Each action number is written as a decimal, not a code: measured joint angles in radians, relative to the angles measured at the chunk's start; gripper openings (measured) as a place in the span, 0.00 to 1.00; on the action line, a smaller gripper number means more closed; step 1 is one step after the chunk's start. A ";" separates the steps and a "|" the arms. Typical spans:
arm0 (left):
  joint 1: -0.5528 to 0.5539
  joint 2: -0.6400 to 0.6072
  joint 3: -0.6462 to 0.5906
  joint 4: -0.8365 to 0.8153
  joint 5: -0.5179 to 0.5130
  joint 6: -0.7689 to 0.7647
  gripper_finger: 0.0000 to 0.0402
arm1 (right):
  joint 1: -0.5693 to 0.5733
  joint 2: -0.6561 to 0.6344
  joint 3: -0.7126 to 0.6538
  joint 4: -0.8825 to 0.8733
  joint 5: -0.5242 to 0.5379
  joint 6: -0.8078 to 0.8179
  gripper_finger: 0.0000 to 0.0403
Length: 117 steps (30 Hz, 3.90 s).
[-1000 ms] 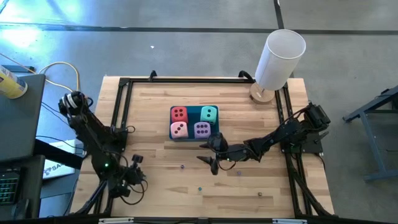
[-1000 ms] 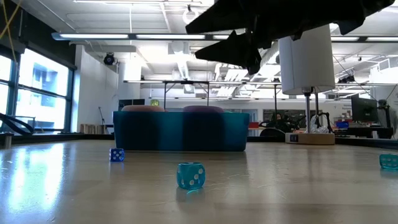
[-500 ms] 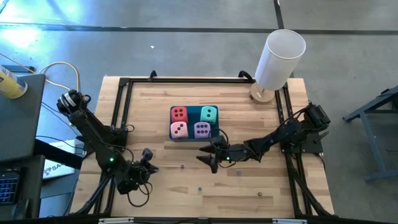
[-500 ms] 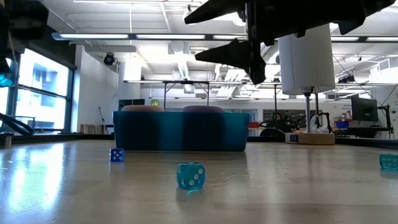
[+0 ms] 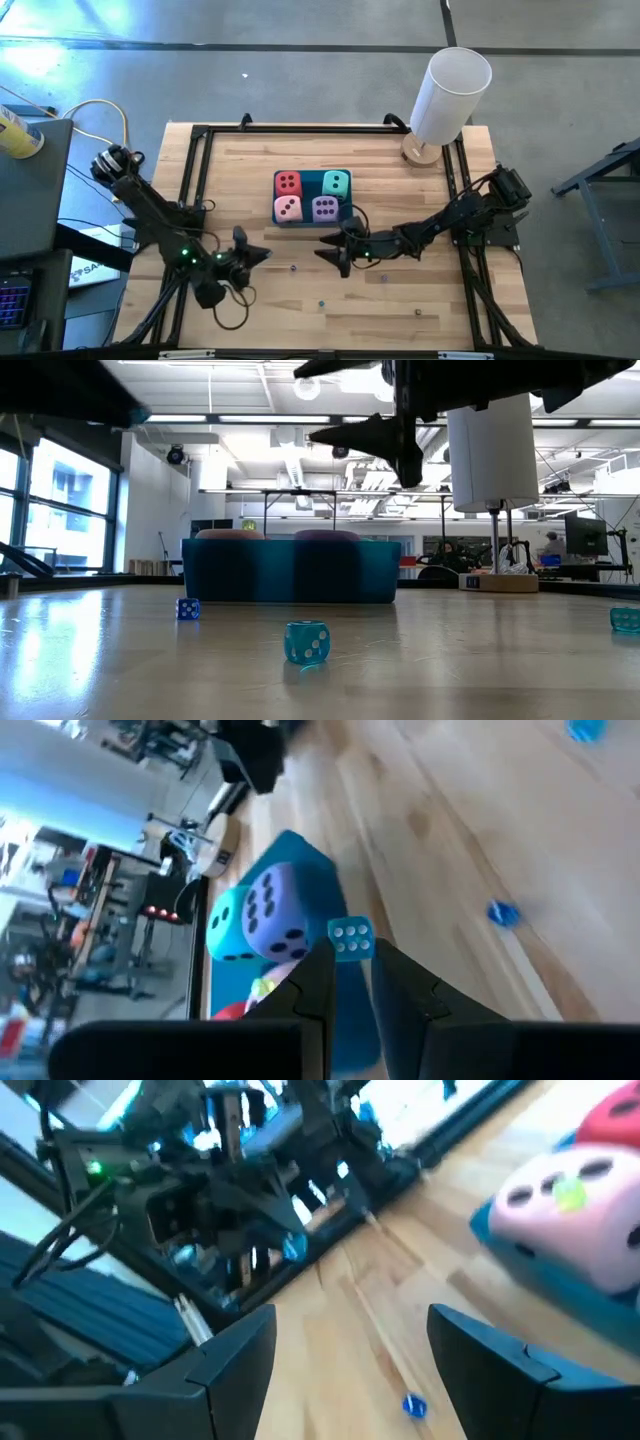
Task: Pick & Place Dice
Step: Put the blue die into the blue bin
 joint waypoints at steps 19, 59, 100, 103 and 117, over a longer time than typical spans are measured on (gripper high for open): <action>0.124 0.241 0.000 0.511 0.001 0.202 0.11 | 0.008 0.003 0.000 0.017 0.021 0.032 0.62; 0.199 0.262 0.001 0.573 0.092 0.206 0.12 | -0.021 0.198 0.248 -0.199 -0.054 -0.047 0.62; 0.212 0.262 0.001 0.578 0.098 0.209 0.12 | -0.028 0.196 0.249 -0.195 -0.069 -0.054 0.62; 0.212 0.262 0.001 0.578 0.098 0.209 0.12 | -0.029 0.196 0.249 -0.199 -0.069 -0.054 0.62; 0.212 0.262 0.001 0.578 0.099 0.209 0.12 | -0.029 0.196 0.249 -0.209 -0.069 -0.054 0.51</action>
